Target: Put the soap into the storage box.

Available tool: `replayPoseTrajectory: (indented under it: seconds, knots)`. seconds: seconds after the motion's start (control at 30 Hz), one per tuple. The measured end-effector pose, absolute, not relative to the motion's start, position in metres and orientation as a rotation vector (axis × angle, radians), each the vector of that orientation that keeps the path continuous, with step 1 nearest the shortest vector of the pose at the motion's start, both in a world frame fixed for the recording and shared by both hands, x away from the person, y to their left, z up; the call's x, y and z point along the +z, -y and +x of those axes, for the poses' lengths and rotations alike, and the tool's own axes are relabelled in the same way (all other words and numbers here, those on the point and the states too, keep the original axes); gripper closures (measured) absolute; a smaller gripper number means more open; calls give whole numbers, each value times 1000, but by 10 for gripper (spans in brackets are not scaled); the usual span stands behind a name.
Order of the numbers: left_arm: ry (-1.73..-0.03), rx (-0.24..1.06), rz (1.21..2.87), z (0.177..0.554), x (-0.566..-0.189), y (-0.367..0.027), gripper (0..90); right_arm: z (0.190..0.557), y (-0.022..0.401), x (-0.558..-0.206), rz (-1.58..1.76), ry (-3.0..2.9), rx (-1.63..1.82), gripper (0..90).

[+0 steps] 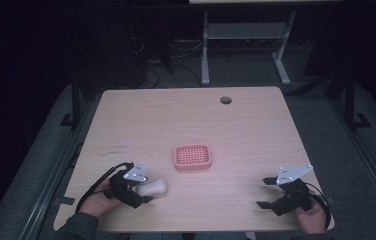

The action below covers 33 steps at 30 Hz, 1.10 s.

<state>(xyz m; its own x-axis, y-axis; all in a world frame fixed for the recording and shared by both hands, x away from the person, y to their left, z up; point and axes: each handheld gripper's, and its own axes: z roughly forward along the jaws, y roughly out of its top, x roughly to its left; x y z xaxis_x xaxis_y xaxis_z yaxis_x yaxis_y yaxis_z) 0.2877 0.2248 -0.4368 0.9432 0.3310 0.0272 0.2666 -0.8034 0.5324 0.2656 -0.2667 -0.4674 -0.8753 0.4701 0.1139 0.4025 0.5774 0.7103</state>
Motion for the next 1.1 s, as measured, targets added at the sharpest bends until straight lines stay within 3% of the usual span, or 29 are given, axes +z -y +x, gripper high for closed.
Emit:
replayPoseTrajectory:
  seconds: [1.1]
  knots:
    - [-390, 130, 2610, 300, -446, -212, 472, 265, 266, -466, 738, -2710, 1191, 141]
